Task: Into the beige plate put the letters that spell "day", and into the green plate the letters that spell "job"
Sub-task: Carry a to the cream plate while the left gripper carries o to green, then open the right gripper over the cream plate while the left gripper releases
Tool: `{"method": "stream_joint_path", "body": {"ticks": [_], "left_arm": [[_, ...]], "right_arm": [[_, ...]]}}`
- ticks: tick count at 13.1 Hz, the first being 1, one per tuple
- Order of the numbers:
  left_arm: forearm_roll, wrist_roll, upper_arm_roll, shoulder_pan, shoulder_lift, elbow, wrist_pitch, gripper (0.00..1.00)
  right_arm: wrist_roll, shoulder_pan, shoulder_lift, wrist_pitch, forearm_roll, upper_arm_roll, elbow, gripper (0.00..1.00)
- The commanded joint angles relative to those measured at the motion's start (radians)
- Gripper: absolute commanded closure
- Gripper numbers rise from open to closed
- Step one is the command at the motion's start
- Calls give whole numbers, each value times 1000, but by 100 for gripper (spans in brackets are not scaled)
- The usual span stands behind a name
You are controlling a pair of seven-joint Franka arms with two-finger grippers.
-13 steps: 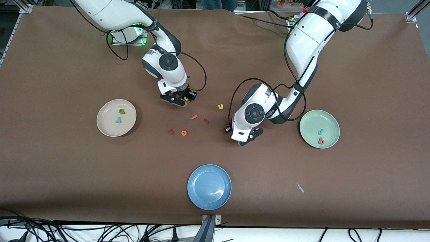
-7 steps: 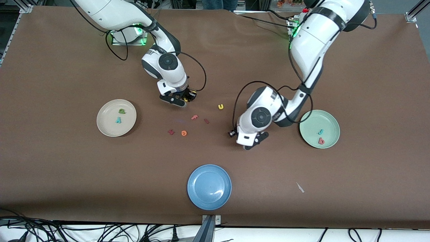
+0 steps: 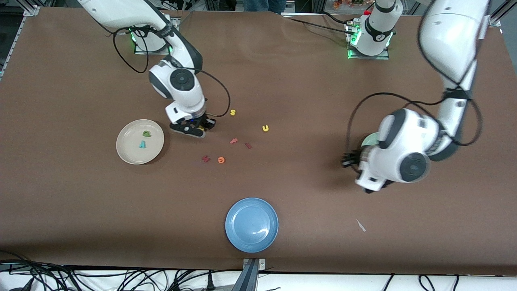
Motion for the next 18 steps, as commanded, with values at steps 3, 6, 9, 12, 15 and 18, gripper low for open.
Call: {"method": "stream_joint_path", "body": {"ticks": [3,6,9,12,15,18], "left_arm": [[130,259,-9,134,27,-82,0,81],[127,326,-10,183,35,-169,44,81],[121,326,-10,174,35,-194,45,25],[121,327,-18,180,-17,-148,40,0],[122,326,-23,170,-121,-76,38,0],[130,326,-27,174,-250,-54,37,0]], "right_arm": [[-545,-180,-156,-136,145,-4,-34,75],[-896,-217,-183,-152,222,-134,-30,75],[-1072,-237,-191,-153,228,-220,-30,73],[-1117,-246,-193,-158,228,-244,-30,67],[-1117,-249,-194,-185,255,-242,-25,30],[-1112,-249,-193,-263,323,-238,25,10]]}}
